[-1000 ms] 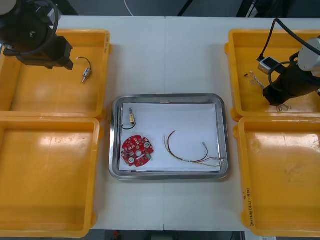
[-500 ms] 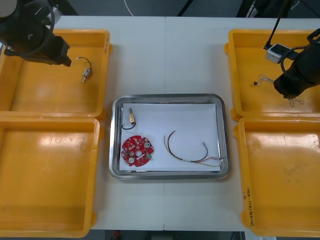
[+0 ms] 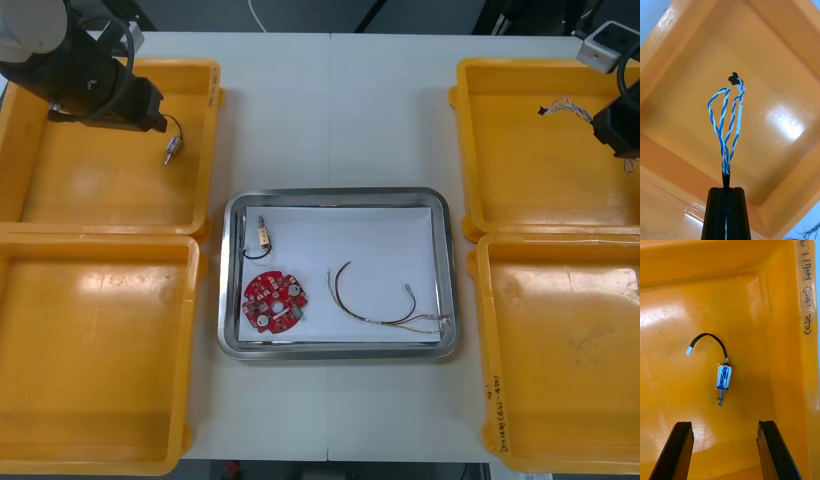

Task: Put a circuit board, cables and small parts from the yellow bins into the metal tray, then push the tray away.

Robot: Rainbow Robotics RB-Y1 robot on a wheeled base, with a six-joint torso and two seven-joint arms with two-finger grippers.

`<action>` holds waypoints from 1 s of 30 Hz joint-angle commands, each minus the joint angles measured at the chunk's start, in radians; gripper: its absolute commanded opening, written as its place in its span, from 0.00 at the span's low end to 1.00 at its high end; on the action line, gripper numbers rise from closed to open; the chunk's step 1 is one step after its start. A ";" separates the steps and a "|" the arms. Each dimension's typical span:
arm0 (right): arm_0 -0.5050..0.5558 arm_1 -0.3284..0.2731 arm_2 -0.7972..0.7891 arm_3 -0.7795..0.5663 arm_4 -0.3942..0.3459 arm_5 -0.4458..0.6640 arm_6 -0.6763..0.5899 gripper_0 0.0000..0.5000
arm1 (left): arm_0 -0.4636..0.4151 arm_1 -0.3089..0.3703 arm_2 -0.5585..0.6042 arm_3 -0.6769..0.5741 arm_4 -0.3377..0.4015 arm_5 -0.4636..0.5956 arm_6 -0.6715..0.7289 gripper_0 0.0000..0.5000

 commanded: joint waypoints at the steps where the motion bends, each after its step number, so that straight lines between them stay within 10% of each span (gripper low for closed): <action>1: -0.045 -0.043 -0.037 -0.063 -0.022 0.005 0.011 0.00 | -0.051 -0.022 0.035 0.029 -0.021 -0.034 -0.162 1.00; 16: -0.043 -0.046 0.032 -0.215 -0.292 0.005 0.008 0.00 | -0.051 -0.084 0.034 0.112 -0.059 -0.134 -0.213 1.00; 30: -0.049 -0.046 0.271 -0.350 -0.396 0.005 -0.016 0.00 | -0.051 -0.102 -0.023 0.163 -0.081 -0.217 -0.230 1.00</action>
